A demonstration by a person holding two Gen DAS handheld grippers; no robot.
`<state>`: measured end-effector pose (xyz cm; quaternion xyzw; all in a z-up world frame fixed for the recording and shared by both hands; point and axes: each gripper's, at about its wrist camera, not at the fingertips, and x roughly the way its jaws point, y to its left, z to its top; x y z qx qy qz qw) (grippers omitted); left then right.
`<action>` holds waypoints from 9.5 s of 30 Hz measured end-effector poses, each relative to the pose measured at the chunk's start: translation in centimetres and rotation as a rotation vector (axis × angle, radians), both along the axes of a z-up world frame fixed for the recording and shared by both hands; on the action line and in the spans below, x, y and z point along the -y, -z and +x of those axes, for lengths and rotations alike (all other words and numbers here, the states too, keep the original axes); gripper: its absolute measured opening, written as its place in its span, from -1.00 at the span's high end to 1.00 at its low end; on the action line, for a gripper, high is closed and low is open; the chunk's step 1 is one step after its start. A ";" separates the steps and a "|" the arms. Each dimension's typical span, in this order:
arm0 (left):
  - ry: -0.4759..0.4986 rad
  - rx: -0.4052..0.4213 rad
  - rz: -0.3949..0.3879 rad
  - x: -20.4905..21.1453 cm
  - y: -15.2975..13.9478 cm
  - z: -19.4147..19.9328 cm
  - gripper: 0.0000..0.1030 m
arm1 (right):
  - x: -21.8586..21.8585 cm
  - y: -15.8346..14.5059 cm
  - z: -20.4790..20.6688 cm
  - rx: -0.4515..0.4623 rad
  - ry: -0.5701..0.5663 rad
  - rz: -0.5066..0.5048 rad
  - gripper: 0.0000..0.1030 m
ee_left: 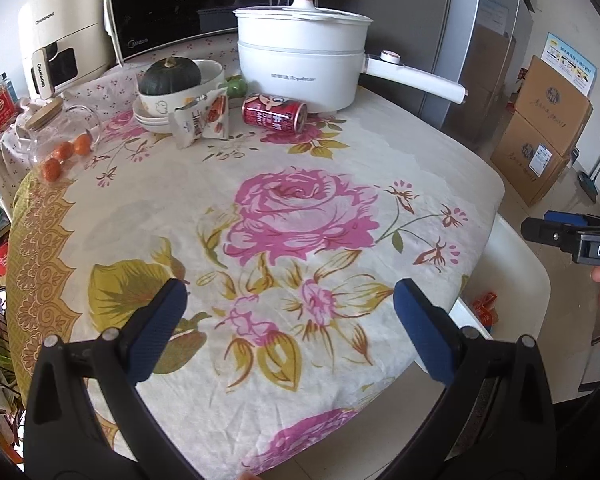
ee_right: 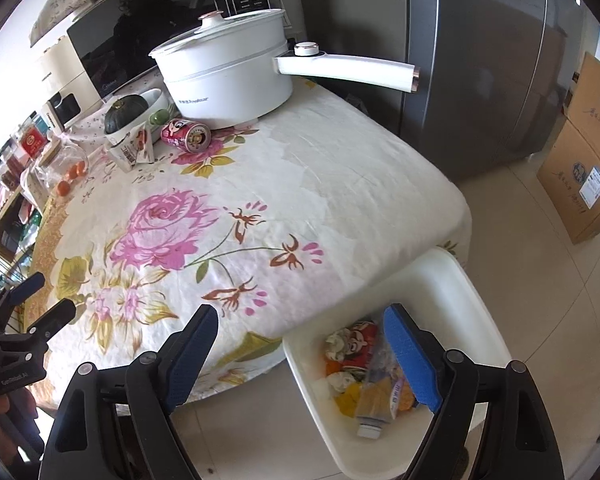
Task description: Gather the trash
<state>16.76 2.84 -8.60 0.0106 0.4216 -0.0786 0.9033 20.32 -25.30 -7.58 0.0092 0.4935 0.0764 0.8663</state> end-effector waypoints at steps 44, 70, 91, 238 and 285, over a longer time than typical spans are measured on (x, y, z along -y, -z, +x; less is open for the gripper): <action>0.060 0.110 -0.264 -11.9 5.6 23.7 -0.33 | -16.1 9.0 24.9 0.130 -0.187 0.228 -0.42; 0.007 0.014 -0.279 -12.8 5.3 16.5 0.81 | -17.0 6.8 17.9 0.081 -0.312 0.188 0.87; -0.046 0.022 -0.320 -16.7 5.9 13.2 0.86 | -20.7 3.7 17.5 0.261 -0.405 -0.143 -0.13; 0.386 -0.041 0.024 17.3 2.6 -1.9 -0.77 | 12.2 1.6 -4.1 -0.091 0.081 -0.225 -0.55; 0.022 0.276 0.053 4.7 -6.4 -7.9 -0.99 | -2.6 -7.7 -13.4 0.434 0.207 -0.266 -1.00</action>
